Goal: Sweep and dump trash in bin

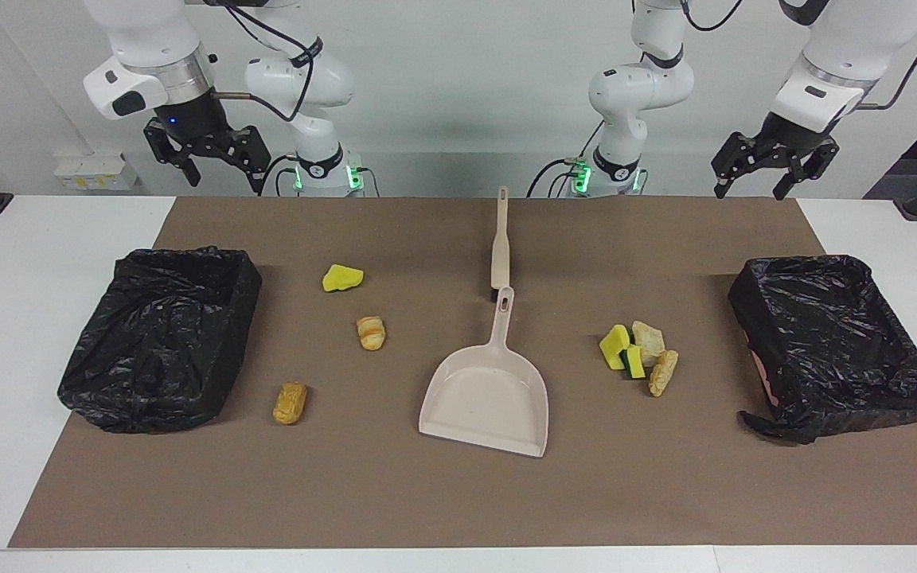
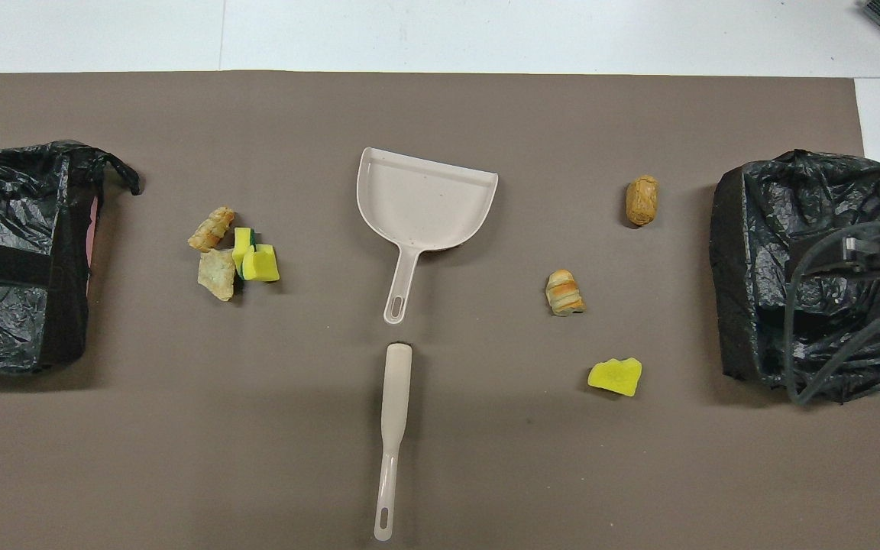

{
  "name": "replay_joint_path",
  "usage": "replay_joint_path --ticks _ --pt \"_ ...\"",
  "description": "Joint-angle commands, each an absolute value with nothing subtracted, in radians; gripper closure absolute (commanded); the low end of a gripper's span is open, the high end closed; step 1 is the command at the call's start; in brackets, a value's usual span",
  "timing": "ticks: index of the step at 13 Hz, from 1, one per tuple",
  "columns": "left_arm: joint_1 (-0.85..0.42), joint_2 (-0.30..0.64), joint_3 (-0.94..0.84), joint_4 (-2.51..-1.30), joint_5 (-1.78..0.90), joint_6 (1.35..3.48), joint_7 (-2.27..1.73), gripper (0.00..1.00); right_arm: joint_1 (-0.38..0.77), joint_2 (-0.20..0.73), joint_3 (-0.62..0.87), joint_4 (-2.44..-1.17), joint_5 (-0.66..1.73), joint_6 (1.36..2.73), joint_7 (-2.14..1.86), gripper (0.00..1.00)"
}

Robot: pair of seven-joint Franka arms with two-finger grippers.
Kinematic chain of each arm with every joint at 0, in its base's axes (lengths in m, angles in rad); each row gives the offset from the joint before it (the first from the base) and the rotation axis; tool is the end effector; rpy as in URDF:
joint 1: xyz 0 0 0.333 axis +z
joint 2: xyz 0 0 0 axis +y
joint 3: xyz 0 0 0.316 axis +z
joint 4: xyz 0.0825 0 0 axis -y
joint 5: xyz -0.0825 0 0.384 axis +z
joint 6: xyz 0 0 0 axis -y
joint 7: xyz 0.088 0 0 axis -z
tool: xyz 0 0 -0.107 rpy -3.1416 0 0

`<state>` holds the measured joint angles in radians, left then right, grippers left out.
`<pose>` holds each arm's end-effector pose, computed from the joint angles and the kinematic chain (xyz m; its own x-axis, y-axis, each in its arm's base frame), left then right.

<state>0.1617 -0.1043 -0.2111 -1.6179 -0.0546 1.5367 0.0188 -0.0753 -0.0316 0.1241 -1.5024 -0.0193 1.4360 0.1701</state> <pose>0.5178 -0.0380 0.6540 0.9974 -0.0693 0.0214 -0.0700 -0.9970 0.0323 0.5300 0.0249 0.6618 0.9918 -0.1238 -0.0306 -0.1229 -0.9920 0.0287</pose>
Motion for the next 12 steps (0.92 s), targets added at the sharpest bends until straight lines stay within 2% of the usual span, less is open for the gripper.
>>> replay_joint_path --ticks 1,12 --pt "0.158 -0.129 -0.204 -1.643 -0.066 1.546 0.029 0.0 -0.092 -0.044 0.13 -1.522 -0.002 1.448 0.156 0.0" --pt "0.158 -0.124 -0.202 -1.631 -0.057 1.523 0.014 0.0 -0.09 -0.048 0.133 -1.523 0.0 1.434 0.149 0.0"
